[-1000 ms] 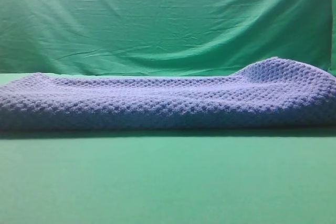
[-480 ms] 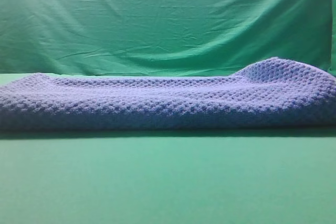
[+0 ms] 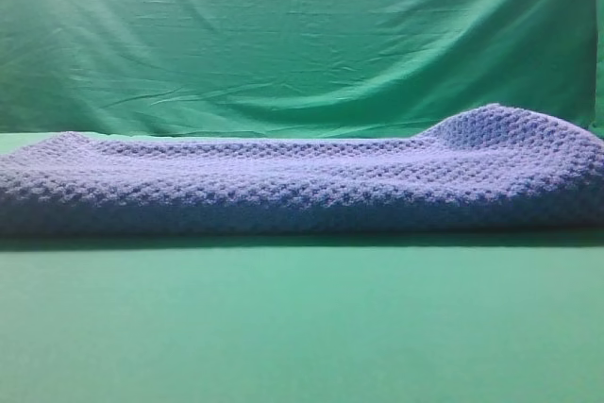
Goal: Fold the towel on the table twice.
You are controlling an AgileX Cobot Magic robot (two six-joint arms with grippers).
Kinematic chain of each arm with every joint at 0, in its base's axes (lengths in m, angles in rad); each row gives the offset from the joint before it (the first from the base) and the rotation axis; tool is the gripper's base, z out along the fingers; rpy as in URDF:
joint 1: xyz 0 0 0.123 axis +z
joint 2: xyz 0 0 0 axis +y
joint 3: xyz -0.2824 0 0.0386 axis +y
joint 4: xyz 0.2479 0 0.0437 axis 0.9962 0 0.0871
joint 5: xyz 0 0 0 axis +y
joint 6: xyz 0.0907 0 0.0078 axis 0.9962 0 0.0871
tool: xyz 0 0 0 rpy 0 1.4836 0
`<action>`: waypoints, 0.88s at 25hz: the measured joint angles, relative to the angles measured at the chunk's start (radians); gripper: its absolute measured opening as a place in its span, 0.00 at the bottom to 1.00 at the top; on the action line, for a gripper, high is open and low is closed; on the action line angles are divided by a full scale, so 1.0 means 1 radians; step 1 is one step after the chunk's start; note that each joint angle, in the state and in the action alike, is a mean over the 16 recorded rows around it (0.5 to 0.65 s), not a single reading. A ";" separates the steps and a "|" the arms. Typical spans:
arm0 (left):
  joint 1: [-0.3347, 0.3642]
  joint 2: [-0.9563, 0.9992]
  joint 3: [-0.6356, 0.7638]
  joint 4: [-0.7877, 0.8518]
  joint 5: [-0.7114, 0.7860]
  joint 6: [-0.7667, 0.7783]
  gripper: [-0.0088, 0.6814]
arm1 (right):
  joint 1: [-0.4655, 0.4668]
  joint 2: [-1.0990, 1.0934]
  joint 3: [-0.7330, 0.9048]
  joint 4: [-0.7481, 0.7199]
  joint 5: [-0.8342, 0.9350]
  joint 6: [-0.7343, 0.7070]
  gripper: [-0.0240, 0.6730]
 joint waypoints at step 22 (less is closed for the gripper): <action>0.003 0.000 0.000 0.000 0.000 0.000 0.01 | -0.020 0.000 0.000 0.000 0.000 -0.001 0.03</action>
